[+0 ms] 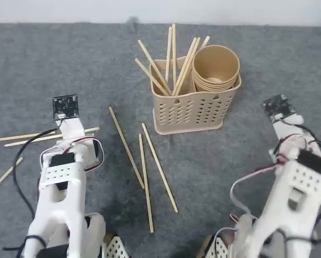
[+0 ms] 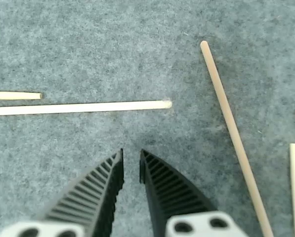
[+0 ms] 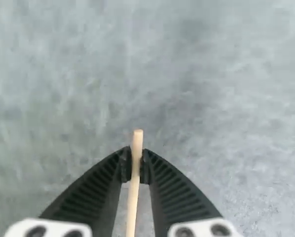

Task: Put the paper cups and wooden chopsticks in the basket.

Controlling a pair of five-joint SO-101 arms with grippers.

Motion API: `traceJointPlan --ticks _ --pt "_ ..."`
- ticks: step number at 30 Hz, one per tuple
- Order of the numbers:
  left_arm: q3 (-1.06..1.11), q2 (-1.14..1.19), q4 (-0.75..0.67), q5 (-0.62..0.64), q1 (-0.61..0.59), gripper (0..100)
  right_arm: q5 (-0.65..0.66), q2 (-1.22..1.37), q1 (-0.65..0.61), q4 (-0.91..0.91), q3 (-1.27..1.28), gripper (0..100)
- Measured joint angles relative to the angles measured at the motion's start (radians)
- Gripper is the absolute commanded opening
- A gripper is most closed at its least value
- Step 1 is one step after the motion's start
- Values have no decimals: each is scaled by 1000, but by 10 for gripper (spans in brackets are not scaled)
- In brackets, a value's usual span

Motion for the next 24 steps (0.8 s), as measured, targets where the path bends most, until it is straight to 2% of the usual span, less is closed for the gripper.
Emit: traceJointPlan --ticks 9,14,19,24 --pt "0 0 0 0 0 50 -520 -451 -199 31 0 8" --pt "0 0 0 0 0 51 -756 -654 -345 -18 0 8" --pt "0 0 0 0 0 51 -991 -784 -456 -238 0 7" --pt "0 0 0 0 0 51 -1178 -795 -594 -552 0 7"
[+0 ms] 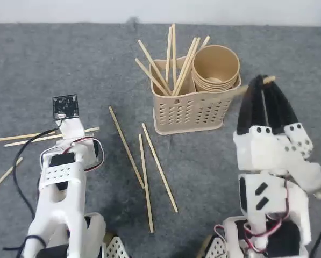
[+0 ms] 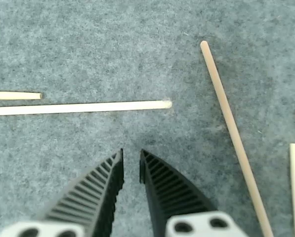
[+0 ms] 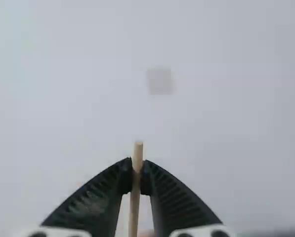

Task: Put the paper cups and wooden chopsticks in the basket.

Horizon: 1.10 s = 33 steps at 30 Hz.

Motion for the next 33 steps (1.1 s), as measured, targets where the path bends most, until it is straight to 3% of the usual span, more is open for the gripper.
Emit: traceJointPlan --ticks 5,16,22,25,30,33 --pt "0 0 0 0 0 51 -46 97 -89 -270 -31 8" --pt "0 0 0 -6 0 51 -49 674 -101 -279 -288 8" --pt "0 0 0 -6 0 51 11 844 -106 -279 -305 10" --pt "0 0 0 -6 0 51 44 878 -123 -230 -305 31" --pt "0 0 0 -6 0 51 130 885 -212 -66 -305 210" --pt "0 0 0 -6 0 51 143 885 -256 21 -313 227"
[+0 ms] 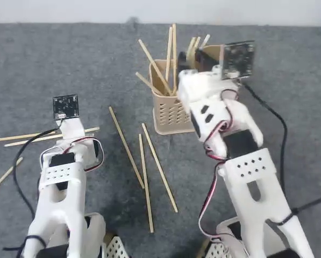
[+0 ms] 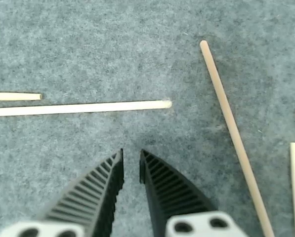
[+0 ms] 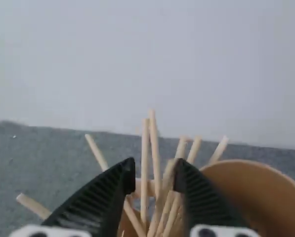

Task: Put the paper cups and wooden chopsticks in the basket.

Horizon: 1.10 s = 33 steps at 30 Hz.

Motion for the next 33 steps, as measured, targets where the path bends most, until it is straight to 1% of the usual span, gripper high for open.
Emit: traceJointPlan --ticks 5,7,10,14,17,19,21,23,27,30,33 --pt "0 0 0 0 0 51 0 -17 0 161 -121 227" --pt "0 0 0 0 0 51 -38 -60 3 239 -183 227" --pt "0 0 0 0 0 51 -98 -153 54 373 -293 227" --pt "0 0 0 0 0 51 -130 -278 109 608 -423 227" --pt "0 0 0 0 0 51 -133 -367 155 821 -450 226" --pt "0 0 0 0 0 51 -133 -382 169 987 -453 226" --pt "0 0 0 0 0 51 -127 -384 164 1146 -405 227" --pt "0 0 0 0 0 50 -68 -384 170 1231 -301 227" --pt "0 0 0 0 0 50 58 -361 207 1249 -20 227" --pt "0 0 23 -17 0 50 104 -367 249 1238 144 227" --pt "-25 0 100 -129 -3 51 158 -367 325 1208 203 227"
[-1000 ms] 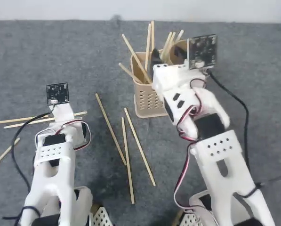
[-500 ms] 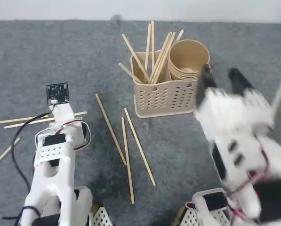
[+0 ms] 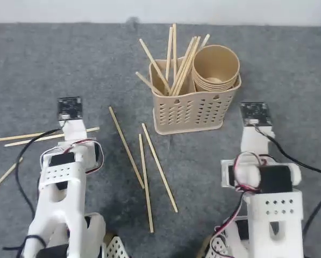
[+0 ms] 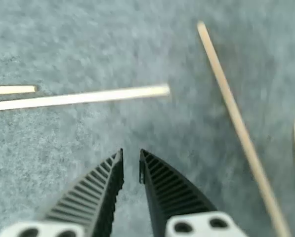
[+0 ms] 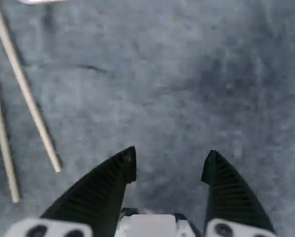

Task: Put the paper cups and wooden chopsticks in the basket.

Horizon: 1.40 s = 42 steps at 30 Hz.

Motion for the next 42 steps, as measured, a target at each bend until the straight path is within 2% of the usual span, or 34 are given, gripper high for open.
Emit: traceJointPlan --ticks 5,8,11,14,16,19,25,32,37,42 --pt "-133 -3 196 -236 -95 51 72 0 124 -160 146 227" --pt "-242 -3 288 -468 -178 51 78 0 144 -292 279 227" --pt "-339 -3 325 -667 -244 51 78 0 155 -404 361 227" --pt "-381 -3 331 -815 -256 51 78 0 160 -482 422 227" --pt "-387 -3 331 -882 -253 51 29 -2 158 -549 479 227" --pt "-388 -3 310 -914 -229 51 -55 -2 161 -631 562 227" --pt "-480 112 307 -919 -149 52 -78 -5 207 -652 563 227" --pt "-825 508 502 -922 -87 52 -78 -5 241 -655 563 227" --pt "-1071 784 658 -988 -74 52 -78 -5 239 -661 572 227" --pt "-1195 971 683 -1031 -72 50 -78 -5 241 -663 572 227"
